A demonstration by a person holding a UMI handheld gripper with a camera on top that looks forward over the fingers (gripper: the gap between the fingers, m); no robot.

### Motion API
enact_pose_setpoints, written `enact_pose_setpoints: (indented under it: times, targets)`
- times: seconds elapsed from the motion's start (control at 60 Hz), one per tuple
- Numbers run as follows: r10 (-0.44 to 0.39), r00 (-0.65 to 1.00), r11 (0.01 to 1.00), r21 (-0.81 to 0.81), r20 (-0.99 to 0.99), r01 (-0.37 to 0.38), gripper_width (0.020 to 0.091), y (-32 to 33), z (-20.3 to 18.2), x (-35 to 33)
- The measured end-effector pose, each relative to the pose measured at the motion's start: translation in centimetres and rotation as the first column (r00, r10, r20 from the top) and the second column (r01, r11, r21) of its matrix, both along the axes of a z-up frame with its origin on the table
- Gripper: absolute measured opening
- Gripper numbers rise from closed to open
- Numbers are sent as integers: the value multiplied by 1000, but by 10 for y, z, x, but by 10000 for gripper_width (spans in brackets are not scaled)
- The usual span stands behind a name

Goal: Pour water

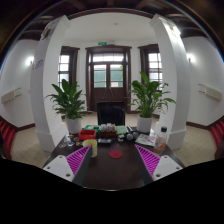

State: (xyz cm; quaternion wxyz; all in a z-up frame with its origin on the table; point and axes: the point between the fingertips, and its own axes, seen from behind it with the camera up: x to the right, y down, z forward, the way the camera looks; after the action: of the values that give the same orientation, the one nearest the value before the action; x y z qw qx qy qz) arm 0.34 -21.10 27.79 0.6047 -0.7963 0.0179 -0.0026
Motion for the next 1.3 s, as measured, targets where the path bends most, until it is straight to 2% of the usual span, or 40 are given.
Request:
enact_pose_setpoints:
  times: [0.167,0.383,0.567,0.733,0.9,1.05,1.133,1.2,1.217,1.25,1.3]
  targets:
    - [-19,999,1000,17,27,18,855,5,-12,23]
    - [-36,999,999,30,13,35,855,16,-62,80]
    - [-105,992,994,32,70,103,852,39,-108,147]
    - [-139,990,990,10,22,139,852,79,-144,200]
    - [-137,990,988,74,20,135,843,136,-146,246]
    - [-92,995,993,82,23,90,839,181,-151,254]
    - [-86,995,991,104,39,82,798,195,-152,260]
    - [-97,994,989,119,53,90,728,202,-151,264]
    - [-92,994,989,125,53,85,639,204,-150,263]
    - [-93,994,987,136,50,85,522,208,-149,264]
    - [-82,995,988,137,61,73,489,209,-149,260]
